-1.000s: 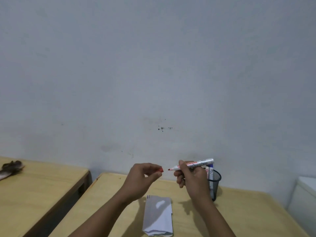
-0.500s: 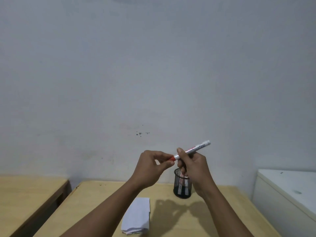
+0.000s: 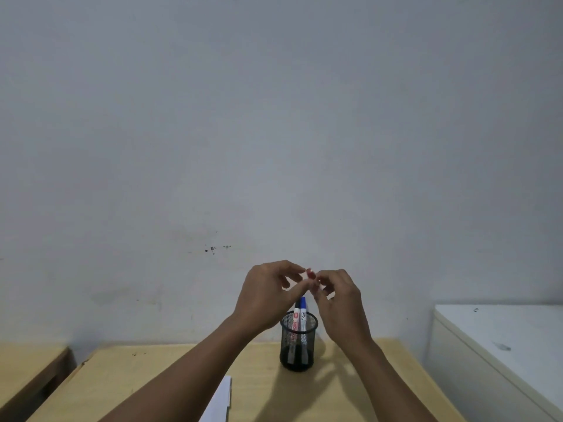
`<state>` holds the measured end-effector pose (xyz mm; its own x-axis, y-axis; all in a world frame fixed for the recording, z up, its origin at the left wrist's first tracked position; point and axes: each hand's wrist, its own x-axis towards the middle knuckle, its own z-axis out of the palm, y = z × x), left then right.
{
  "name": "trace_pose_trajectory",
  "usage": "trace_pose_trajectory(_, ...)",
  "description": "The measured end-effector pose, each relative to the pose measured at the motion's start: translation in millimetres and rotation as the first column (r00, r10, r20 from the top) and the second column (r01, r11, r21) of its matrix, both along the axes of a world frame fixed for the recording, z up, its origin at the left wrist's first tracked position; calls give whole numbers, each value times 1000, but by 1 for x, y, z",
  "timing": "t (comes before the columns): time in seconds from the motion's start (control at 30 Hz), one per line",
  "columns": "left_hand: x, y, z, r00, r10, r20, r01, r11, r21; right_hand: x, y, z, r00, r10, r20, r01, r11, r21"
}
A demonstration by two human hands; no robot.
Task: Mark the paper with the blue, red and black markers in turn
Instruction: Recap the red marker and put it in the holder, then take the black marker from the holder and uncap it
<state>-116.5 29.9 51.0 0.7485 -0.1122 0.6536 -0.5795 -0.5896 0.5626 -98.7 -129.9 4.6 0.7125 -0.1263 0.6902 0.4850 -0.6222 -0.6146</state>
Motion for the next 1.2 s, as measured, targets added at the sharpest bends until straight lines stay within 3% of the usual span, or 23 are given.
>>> trace_pose_trajectory(0.07, 18, -2, -7, 998, 55, -32, -55, 998, 10, 13, -5, -3, 999, 14, -47, -11, 998, 70)
trace_pose_trajectory(0.2, 59, -6, -36, 967, 198, -159, -165, 966, 201, 39, -13, -18, 982, 11, -186, 7, 995, 95)
trace_pose_trajectory(0.47, 116, -28, -81, 926, 190, -327, -62, 929, 364, 87, -22, -51, 952, -12, -307, 0, 999, -41)
trace_pose_trajectory(0.9, 135, -35, -110, 937, 68, -343, 0, 981, 193, 95, -19, -74, 930, -121, -348, 16, 956, -292)
trace_pose_trajectory(1.2, 133, -28, -97, 947, 86, -310, -101, 994, -34, 90, -15, -73, 925, -127, -359, 17, 956, -293)
